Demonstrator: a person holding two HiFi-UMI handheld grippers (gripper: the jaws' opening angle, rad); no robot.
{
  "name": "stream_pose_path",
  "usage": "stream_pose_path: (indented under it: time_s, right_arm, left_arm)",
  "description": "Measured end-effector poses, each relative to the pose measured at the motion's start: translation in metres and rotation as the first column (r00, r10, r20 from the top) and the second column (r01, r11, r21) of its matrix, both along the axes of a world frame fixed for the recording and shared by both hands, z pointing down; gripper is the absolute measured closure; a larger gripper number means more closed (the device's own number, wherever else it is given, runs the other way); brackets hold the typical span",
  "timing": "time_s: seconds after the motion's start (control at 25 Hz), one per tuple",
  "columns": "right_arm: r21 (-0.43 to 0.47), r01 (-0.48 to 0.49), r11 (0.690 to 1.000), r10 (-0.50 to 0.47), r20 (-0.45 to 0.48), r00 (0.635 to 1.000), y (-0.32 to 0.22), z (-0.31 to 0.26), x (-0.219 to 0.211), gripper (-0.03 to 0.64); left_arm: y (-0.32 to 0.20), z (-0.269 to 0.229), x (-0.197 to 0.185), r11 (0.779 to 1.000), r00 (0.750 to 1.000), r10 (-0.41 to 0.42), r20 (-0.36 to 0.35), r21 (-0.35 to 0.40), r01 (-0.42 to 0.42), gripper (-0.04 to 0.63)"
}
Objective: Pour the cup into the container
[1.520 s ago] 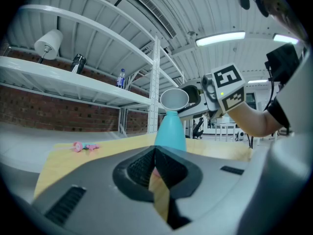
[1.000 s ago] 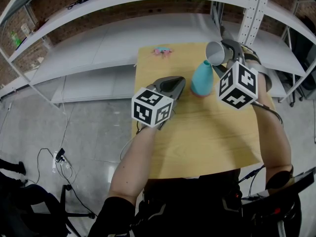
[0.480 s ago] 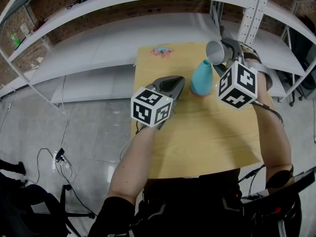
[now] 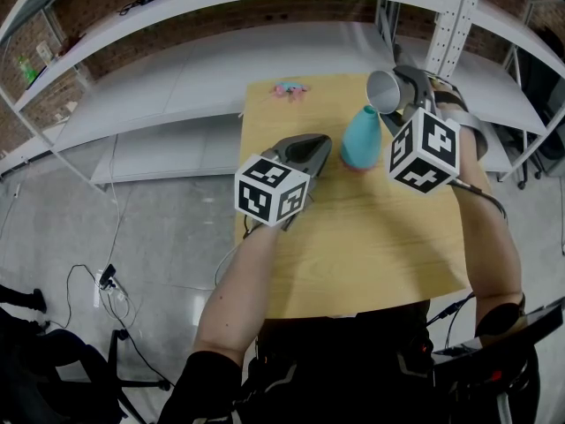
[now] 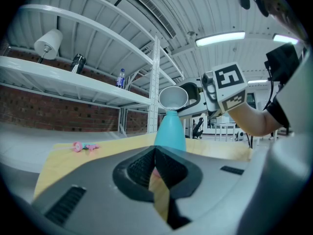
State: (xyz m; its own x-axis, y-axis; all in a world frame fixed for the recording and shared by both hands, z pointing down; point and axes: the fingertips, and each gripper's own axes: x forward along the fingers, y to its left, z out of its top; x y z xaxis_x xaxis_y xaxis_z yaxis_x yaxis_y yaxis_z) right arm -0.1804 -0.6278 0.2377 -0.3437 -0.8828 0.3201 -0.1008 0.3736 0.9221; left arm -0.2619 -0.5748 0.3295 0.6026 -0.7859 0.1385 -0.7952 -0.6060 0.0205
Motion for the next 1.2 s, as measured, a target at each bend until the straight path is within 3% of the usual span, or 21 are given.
stream_pose_path:
  time_s: [1.2]
  right_arm:
    - [0.026,0.001,1.0,0.0,-0.035,0.999,-0.0009,0.0008,0.0008,0.299]
  left_arm:
    - [0.0002,-0.0007,-0.0001,1.0,1.0,-0.001,0.001,-0.002,0.001,0.594]
